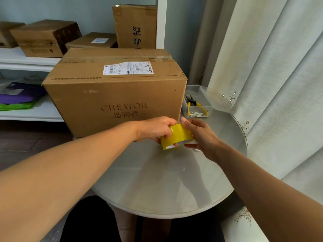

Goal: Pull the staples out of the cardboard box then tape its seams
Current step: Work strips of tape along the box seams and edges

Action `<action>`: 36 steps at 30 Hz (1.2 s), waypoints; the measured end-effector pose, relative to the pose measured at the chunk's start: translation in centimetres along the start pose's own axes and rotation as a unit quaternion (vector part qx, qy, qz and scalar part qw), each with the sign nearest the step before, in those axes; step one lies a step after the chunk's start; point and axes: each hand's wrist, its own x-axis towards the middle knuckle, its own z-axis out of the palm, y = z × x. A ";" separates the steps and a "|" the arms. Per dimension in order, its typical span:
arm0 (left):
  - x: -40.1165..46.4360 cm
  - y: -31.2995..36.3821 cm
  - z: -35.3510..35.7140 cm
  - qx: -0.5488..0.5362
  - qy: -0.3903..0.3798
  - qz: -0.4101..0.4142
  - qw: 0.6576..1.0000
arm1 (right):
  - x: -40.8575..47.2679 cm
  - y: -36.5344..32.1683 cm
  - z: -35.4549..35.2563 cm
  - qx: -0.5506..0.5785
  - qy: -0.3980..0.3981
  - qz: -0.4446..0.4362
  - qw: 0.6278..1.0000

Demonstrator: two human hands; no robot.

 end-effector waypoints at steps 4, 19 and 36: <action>-0.1 0.1 0.1 -0.036 -0.013 0.002 0.999 | 0.0 -0.3 -0.3 -0.001 -0.006 0.005 1.000; -0.2 0.6 0.5 -0.064 -0.018 0.019 0.998 | 0.3 -0.6 -0.9 -0.006 0.005 0.001 1.000; -0.3 0.1 0.7 -0.059 -0.010 0.037 0.998 | 0.2 -0.8 -1.1 -0.007 -0.004 0.015 1.000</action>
